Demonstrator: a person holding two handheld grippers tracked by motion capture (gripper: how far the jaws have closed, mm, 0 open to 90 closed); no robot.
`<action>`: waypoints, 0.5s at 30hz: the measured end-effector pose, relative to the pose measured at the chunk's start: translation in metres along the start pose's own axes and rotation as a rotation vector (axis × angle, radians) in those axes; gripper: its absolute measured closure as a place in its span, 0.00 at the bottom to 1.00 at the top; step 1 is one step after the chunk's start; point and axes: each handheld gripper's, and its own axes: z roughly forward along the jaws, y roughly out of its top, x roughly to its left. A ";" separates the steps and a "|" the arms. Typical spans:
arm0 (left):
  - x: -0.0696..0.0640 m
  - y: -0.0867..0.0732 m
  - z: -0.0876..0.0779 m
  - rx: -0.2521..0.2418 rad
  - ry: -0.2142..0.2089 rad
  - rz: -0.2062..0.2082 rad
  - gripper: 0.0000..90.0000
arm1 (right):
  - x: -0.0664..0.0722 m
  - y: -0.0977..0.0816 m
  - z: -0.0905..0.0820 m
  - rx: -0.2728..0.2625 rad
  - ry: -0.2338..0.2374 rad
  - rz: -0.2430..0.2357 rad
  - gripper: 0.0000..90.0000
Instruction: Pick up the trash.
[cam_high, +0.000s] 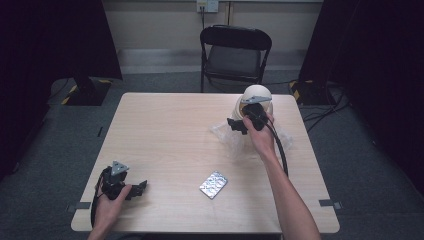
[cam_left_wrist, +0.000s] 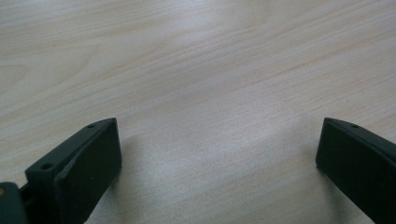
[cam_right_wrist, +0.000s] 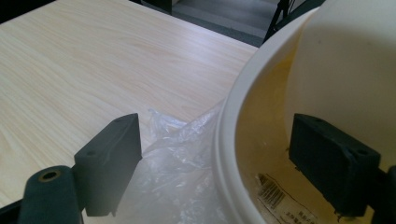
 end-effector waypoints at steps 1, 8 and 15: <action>0.000 0.000 0.000 0.000 0.000 0.000 0.00 | 0.001 0.000 -0.001 -0.005 0.006 0.002 0.18; 0.000 0.000 0.000 0.000 0.000 0.001 0.00 | 0.013 0.002 -0.018 -0.040 0.019 -0.023 0.18; 0.000 0.000 0.000 0.000 0.000 0.001 0.00 | 0.027 0.002 -0.045 -0.100 0.051 -0.023 0.18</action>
